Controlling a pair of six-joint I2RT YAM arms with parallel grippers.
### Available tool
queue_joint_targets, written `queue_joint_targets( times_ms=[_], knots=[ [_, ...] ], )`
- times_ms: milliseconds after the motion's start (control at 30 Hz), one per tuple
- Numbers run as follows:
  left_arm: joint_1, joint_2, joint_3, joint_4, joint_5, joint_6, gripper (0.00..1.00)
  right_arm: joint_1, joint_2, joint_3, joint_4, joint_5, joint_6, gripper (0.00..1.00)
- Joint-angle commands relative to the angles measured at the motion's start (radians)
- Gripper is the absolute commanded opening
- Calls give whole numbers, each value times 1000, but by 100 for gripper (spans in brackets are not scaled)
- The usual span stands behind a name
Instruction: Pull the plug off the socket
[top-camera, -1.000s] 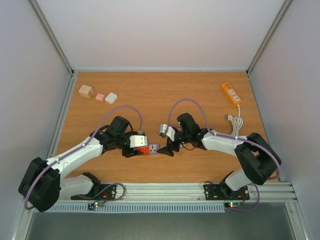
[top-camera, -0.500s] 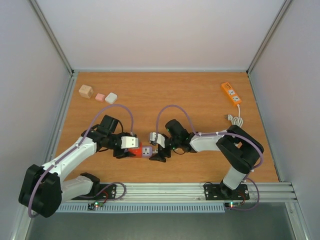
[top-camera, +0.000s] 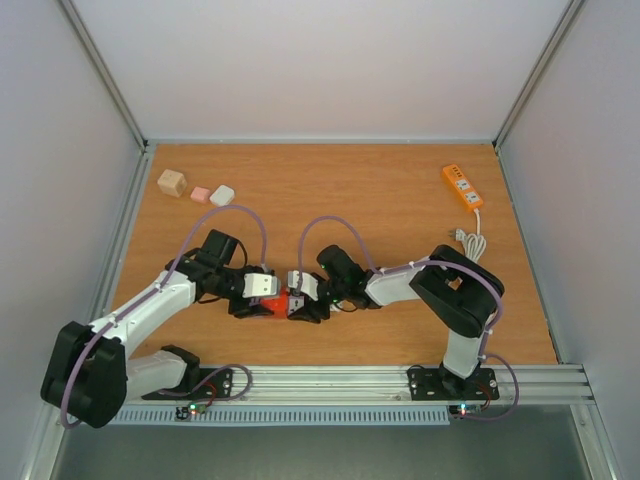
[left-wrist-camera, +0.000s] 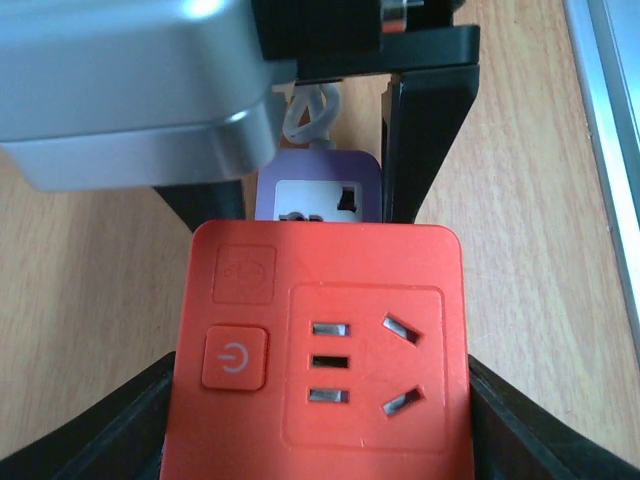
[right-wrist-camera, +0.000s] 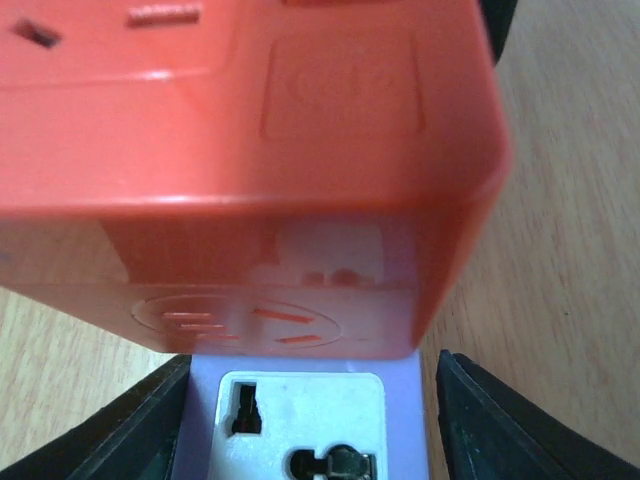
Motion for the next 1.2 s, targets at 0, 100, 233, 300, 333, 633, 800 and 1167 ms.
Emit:
queue_joint_targets(
  times_ms=[0,100,233,300,333,633,800,1167],
  knots=[
    [3,-23,-9,99,99,-19,33,9,26,11,61,19,4,60],
    [4,-32,-9,113,115,-47,32,11,33,9,66,32,7,50],
    [5,-38,0,110,126,-71,31,10,30,4,57,43,9,40],
    [5,-44,8,103,133,-74,30,11,32,3,48,43,5,35],
    [5,-48,13,97,136,-77,29,10,32,1,45,44,3,34],
    [8,-76,45,84,174,-99,27,7,35,-2,23,49,0,27],
    [7,-39,-5,118,114,-66,26,5,42,2,18,48,2,27],
    [7,-61,32,87,161,-93,25,0,53,10,2,49,3,24]
  ],
)
